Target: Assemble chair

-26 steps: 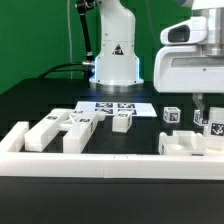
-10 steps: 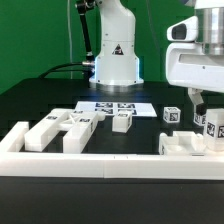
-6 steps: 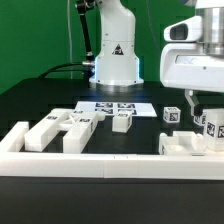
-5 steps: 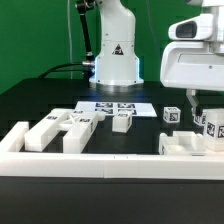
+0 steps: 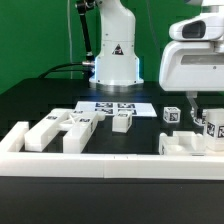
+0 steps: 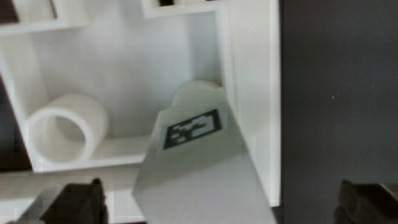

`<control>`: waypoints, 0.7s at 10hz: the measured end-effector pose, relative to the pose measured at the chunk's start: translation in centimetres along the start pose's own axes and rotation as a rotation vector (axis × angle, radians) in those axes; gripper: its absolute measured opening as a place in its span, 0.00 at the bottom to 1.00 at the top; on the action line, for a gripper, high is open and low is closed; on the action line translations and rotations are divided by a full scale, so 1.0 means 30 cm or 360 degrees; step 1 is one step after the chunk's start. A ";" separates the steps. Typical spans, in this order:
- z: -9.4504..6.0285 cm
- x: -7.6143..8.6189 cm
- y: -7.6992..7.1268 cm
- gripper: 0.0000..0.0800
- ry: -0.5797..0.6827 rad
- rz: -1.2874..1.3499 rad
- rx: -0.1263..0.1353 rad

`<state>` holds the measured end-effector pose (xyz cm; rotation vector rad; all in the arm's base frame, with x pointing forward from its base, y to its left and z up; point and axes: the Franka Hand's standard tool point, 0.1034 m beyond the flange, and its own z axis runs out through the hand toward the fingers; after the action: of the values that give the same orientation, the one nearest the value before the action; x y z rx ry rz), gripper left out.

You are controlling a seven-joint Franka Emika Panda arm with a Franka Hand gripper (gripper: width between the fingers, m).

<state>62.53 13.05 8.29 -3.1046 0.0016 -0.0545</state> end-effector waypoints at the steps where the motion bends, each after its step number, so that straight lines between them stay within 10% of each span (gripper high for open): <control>1: -0.001 0.001 0.000 0.81 0.0003 -0.0016 0.0001; 2: 0.000 0.001 0.000 0.81 0.0003 -0.0013 0.0001; 4: 0.000 0.001 0.000 0.36 0.0003 -0.0013 0.0000; 7: 0.000 0.001 0.001 0.36 0.0003 0.0024 0.0001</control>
Offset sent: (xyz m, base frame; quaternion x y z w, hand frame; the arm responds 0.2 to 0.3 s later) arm 0.0000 0.0000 0.0000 0.0000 0.0000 0.0000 1.0000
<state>62.57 13.03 8.29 -3.1037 0.0249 -0.0567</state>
